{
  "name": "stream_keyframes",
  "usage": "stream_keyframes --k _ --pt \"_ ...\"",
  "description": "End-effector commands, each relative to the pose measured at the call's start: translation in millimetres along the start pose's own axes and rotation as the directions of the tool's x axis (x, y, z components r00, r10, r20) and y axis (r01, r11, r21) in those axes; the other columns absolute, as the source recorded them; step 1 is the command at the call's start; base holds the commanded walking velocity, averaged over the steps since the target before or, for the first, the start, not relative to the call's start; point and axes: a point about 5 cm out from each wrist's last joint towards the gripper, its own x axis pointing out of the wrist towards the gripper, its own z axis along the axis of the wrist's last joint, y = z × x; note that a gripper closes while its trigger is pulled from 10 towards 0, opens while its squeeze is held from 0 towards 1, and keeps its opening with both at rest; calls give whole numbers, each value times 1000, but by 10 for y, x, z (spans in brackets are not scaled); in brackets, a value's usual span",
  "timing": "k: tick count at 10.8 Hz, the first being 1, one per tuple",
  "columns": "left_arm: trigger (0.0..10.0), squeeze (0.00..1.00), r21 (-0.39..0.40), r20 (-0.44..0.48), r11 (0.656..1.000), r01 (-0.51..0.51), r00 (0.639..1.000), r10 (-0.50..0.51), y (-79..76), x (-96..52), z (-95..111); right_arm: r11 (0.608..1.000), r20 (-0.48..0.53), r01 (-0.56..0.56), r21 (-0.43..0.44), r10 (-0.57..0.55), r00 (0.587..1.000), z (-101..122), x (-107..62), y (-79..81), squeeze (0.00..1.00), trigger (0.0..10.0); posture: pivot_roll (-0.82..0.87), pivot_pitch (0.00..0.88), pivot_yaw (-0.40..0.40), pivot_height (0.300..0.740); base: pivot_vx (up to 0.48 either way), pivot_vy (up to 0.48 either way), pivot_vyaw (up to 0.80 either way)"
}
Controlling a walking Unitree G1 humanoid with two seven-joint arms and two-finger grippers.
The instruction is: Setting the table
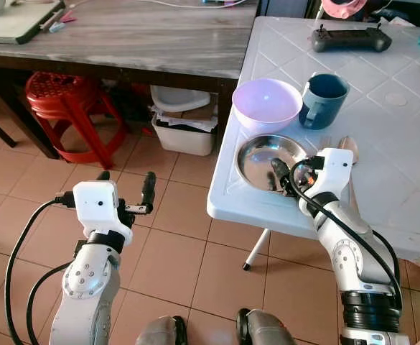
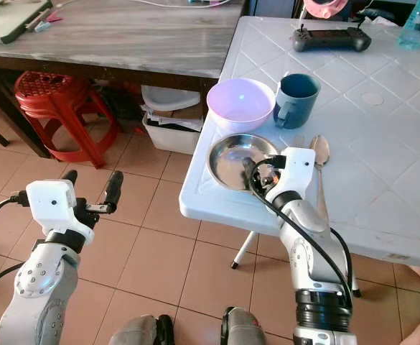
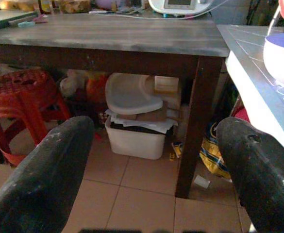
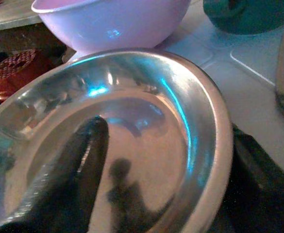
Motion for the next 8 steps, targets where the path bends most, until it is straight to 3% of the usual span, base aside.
stream_keyframes --k 1,2,3,5,8 --pt "10000 0 2 -4 1000 6 1000 -6 11 -23 7 999 -80 -4 48 8 997 -146 11 26 0 0 16 162 70 740 0 0 0" --pt "10000 0 -1 -4 1000 12 1000 -12 12 -23 13 997 -122 19 69 -11 993 -188 7 0 0 0 15 162 71 740 0 0 0" --pt "10000 0 -41 -3 995 89 996 -89 -55 -33 7 993 -131 36 113 -21 991 -199 1 -15 0 0 16 164 71 740 0 0 0" --pt "10000 0 -60 -7 965 254 967 -254 -207 -82 7 991 -174 71 109 -51 983 -246 -1 -62 0 0 14 167 67 740 0 0 0" --pt "10000 0 -79 -64 928 365 927 -370 -198 -141 -73 980 -269 114 165 -66 961 -334 -11 -107 0 0 8 169 68 740 0 0 0"
